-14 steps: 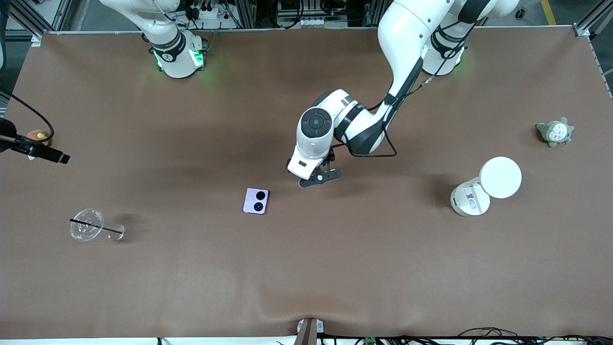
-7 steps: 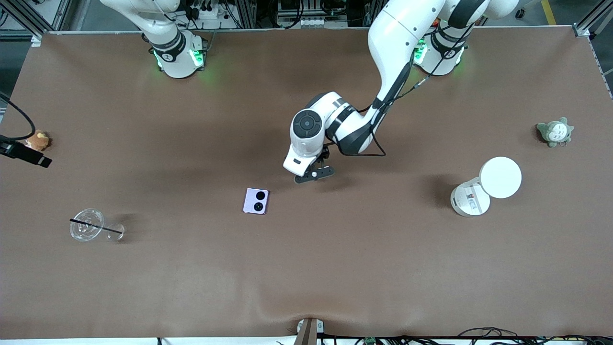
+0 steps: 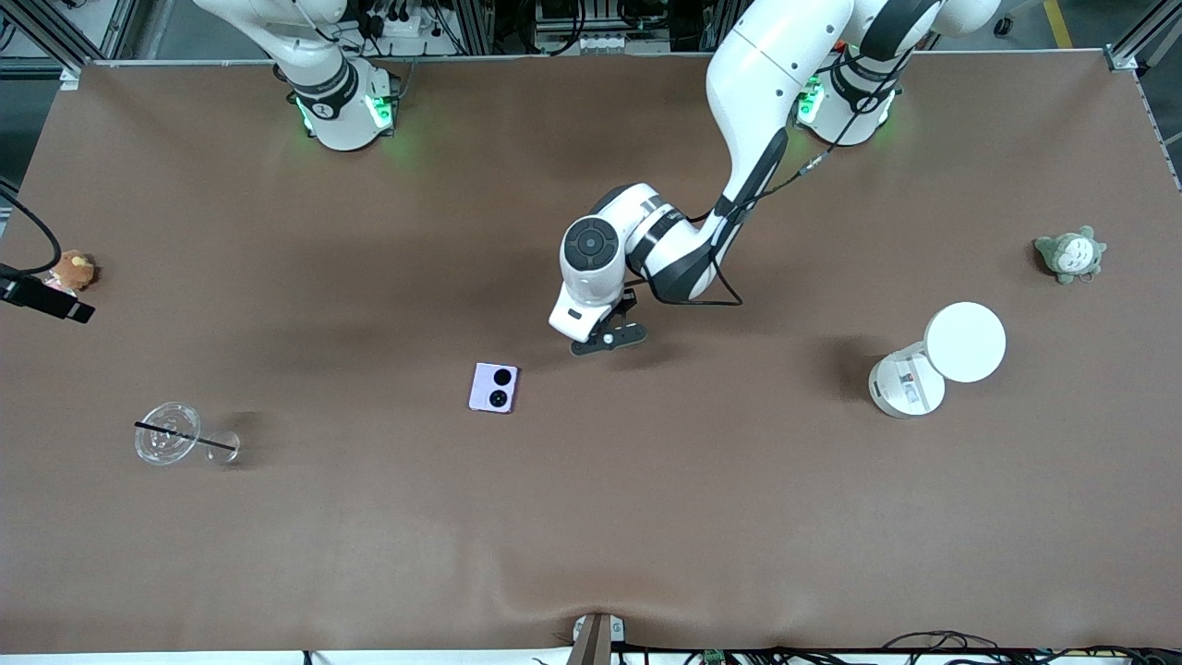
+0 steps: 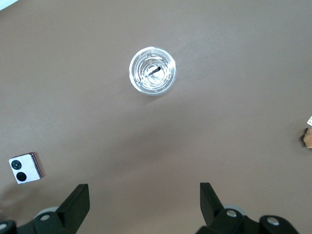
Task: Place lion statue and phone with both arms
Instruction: 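Grasp the lion statue with the left gripper while the right gripper reaches the phone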
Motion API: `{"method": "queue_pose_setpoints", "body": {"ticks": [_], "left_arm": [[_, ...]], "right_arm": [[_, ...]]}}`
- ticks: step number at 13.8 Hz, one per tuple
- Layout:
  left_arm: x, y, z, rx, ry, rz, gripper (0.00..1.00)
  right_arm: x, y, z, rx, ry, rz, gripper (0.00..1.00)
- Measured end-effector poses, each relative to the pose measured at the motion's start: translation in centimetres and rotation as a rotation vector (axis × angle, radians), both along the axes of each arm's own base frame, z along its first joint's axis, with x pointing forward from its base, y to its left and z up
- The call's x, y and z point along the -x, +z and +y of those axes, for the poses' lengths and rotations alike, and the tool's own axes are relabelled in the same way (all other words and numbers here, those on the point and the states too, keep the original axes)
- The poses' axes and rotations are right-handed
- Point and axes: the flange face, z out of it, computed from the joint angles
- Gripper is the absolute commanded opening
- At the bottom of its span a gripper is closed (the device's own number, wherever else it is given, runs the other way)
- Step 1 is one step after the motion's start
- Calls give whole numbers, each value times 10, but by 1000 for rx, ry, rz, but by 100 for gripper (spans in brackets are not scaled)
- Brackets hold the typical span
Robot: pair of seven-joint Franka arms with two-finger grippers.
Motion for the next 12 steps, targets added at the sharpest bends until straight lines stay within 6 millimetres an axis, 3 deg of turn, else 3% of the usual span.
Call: {"method": "queue_pose_setpoints", "body": {"ticks": [3, 6, 9, 12], "left_arm": [[-20, 30, 14, 0, 11, -27, 0], [-56, 47, 57, -71, -6, -67, 0], [-82, 26, 112, -177, -28, -78, 0], [-93, 5, 165, -266, -100, -75, 0]], "right_arm": [[0, -1, 3, 10, 9, 6, 100], [-9, -13, 27, 8, 47, 24, 100], [-29, -52, 88, 9, 103, 66, 100], [-41, -107, 190, 19, 224, 134, 100]]}}
